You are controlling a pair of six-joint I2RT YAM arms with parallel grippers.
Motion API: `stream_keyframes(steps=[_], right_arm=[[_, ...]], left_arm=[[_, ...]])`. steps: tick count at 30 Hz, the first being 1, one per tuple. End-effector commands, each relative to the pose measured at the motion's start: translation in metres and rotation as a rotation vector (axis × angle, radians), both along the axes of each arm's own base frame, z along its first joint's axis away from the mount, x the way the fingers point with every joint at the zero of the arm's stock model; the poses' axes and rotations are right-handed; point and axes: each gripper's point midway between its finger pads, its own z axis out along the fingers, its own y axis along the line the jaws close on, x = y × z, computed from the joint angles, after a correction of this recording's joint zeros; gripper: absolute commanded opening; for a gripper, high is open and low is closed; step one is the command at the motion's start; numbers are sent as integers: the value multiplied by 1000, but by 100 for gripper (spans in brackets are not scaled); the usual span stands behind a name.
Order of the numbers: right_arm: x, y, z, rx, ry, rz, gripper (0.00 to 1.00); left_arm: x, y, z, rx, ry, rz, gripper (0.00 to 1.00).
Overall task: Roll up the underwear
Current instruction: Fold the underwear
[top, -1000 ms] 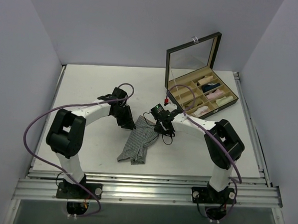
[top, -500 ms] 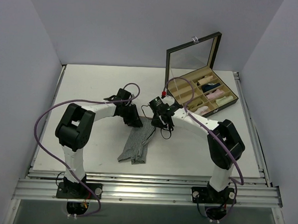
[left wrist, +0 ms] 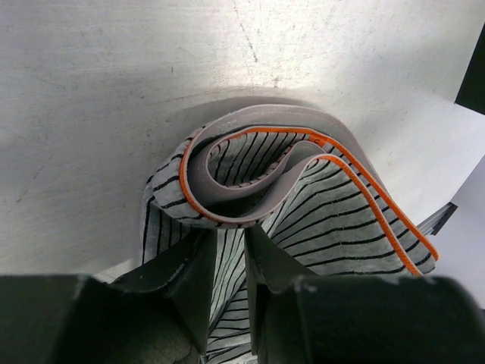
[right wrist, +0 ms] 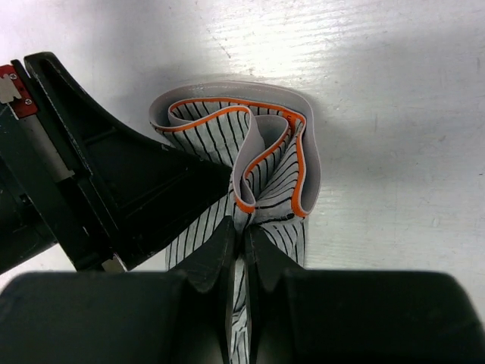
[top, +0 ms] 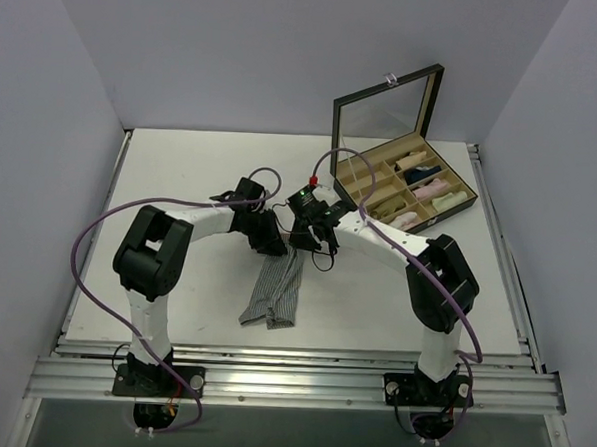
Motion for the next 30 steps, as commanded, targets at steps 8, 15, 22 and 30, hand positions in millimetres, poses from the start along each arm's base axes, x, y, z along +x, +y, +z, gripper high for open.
stream_keyframes(steps=[8,15,22,30], right_arm=[[-3,7,0,22,-3,20,0],[-2,14,-4,21,11,61,0],[3,29,-9,18,24,111,0],[3,55,-16,35,48,177,0]], left_arm=[[7,35,47,72,-61,50,36],[19,55,34,108,-56,71,36],[30,49,12,97,-31,48,36],[28,47,-11,101,17,38,35]])
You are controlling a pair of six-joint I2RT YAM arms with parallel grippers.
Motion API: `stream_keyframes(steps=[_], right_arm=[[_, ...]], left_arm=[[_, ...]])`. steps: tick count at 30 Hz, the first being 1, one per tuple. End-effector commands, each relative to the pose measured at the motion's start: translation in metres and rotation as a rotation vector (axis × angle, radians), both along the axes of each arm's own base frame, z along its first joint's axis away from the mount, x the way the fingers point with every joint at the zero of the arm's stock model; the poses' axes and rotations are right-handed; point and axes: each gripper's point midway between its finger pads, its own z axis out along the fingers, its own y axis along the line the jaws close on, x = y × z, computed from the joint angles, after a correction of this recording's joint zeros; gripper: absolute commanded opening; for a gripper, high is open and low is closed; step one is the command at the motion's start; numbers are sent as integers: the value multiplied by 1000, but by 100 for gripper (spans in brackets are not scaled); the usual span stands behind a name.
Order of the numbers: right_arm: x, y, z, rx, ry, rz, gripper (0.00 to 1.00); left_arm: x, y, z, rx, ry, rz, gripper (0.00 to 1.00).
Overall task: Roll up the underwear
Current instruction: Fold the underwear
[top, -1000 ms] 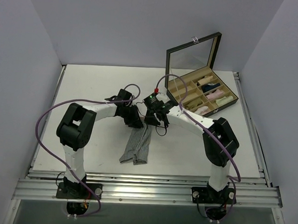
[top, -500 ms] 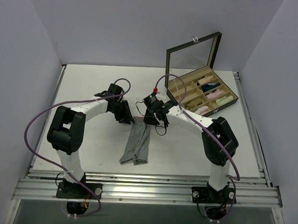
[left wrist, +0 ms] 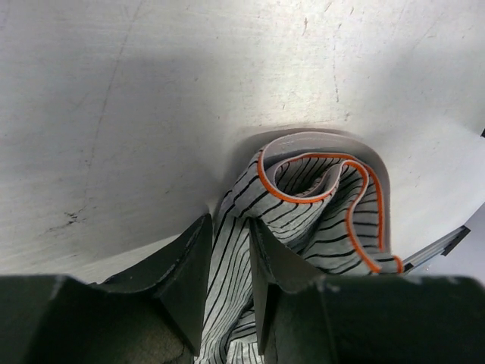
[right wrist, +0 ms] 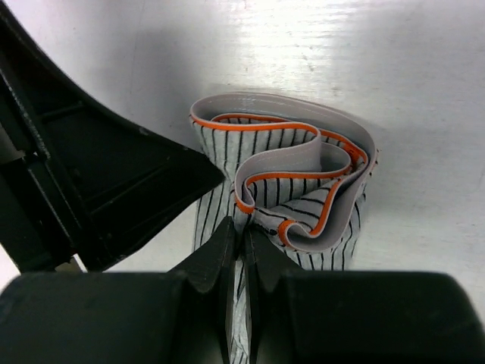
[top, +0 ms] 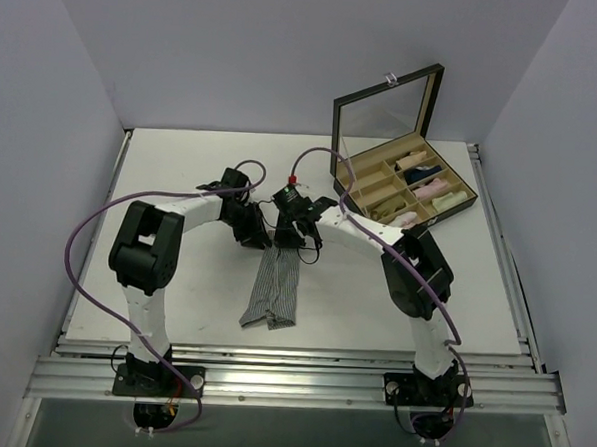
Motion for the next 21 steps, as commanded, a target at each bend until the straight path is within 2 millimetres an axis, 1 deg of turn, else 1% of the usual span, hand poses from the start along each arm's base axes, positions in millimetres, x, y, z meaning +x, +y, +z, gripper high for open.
stream_keyframes(steps=[1,8,12,15,16,17,20,21], right_arm=[[-5,13,3,3,16,55,0],[-6,27,-2,25,28,93,0],[-3,34,1,56,19,90,1],[-1,39,2,80,12,91,7],[0,39,1,81,13,89,13],[0,39,1,88,16,83,15],[3,38,7,100,1,76,22],[6,36,14,107,-10,71,24]], left_arm=[[10,-1,-10,11,-15,-11,35],[11,-2,-13,7,-8,-4,35],[10,-1,-14,9,-2,0,35],[6,0,-13,13,6,1,35],[3,2,-14,17,11,2,35],[2,3,-13,20,11,1,35],[-2,13,-3,41,12,14,36],[-3,18,7,39,0,25,36]])
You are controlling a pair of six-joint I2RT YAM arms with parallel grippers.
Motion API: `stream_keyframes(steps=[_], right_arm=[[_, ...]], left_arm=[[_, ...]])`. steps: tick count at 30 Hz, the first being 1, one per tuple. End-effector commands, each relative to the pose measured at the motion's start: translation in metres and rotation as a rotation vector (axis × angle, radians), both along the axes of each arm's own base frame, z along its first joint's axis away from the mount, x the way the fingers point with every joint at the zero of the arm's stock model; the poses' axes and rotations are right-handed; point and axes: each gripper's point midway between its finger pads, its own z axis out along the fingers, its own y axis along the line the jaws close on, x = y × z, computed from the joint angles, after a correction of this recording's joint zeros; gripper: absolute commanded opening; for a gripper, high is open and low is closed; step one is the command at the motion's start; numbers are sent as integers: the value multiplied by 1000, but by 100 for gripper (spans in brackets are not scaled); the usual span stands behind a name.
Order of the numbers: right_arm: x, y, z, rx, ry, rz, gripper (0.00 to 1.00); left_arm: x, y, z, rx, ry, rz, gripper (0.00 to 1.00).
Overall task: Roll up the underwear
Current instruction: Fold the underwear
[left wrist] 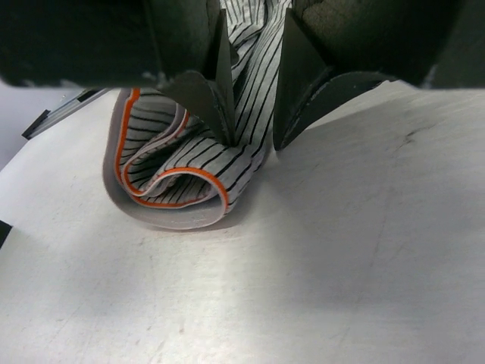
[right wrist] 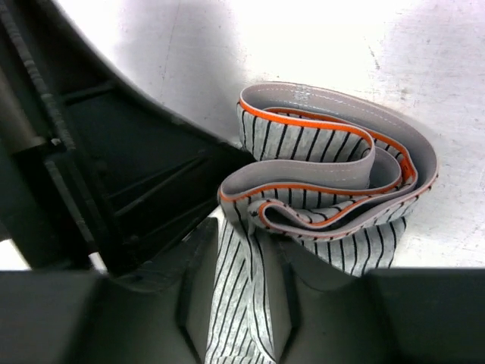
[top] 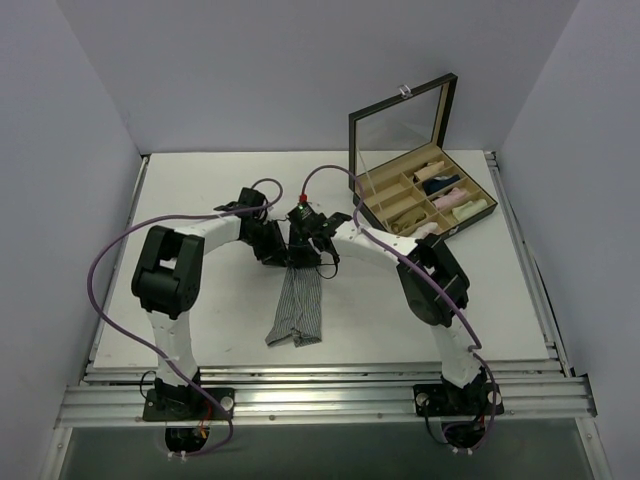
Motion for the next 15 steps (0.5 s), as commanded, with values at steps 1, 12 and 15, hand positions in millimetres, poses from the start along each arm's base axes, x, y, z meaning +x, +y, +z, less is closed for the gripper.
stream_keyframes(steps=[1,12,15], right_arm=[[12,9,23,65,-43,-5,28],[20,-8,58,87,-80,-21,31],[17,-11,56,79,-73,-16,32]], left_arm=[[-7,25,11,67,-8,37,38],[-30,61,84,56,-123,47,41],[-63,58,90,1,-108,31,41]])
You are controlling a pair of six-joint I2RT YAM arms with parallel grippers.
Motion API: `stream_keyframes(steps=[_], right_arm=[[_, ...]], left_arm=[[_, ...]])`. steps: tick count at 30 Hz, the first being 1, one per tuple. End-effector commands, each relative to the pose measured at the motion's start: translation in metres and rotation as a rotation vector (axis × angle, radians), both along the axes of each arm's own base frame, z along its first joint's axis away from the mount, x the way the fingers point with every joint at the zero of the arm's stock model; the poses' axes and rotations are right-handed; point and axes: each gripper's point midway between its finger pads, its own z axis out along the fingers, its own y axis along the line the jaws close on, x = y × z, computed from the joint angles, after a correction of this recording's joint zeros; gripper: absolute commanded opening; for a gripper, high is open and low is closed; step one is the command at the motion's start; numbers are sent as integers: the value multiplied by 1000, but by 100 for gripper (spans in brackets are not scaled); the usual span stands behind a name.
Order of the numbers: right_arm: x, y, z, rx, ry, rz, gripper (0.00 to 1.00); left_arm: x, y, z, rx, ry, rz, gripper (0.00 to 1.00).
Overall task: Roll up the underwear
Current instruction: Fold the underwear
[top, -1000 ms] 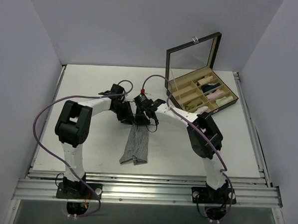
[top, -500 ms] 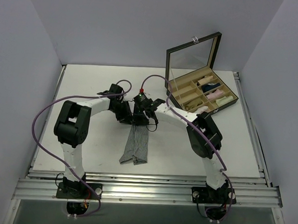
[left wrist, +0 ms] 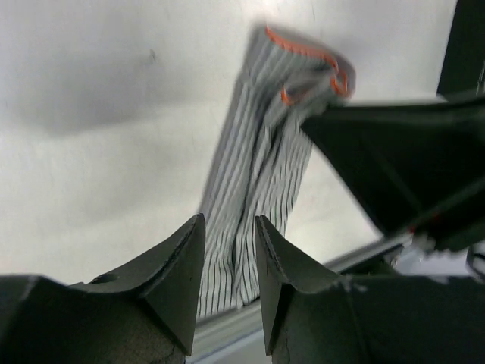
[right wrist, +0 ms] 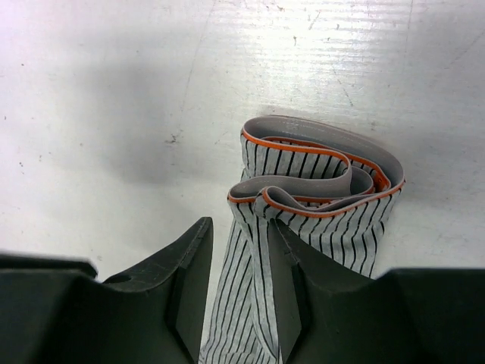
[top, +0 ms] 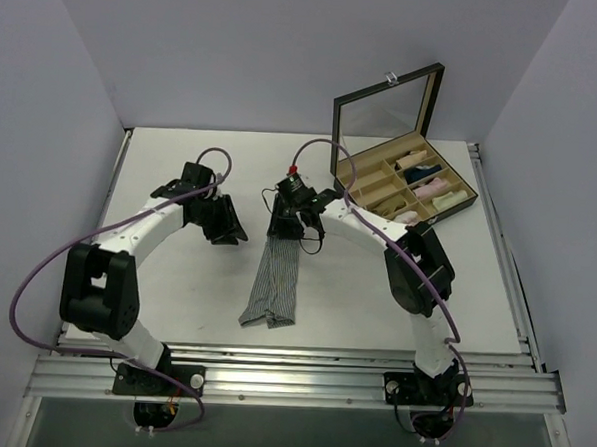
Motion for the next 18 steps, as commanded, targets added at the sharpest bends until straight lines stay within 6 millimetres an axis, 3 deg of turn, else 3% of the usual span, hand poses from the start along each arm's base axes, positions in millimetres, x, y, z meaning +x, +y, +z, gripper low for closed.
stream_keyframes(steps=[1,3,8,18], right_arm=[[-4,-2,34,27,-30,22,32],[-4,-4,27,9,-18,30,32],[-6,-3,15,-9,9,34,31],[-6,-7,-6,-76,41,52,31]], left_arm=[[-40,-3,18,-53,1,-44,41],[-54,-14,30,-133,-17,-52,42],[-95,-30,9,-163,47,-67,44],[-120,-70,-3,-162,63,-128,48]])
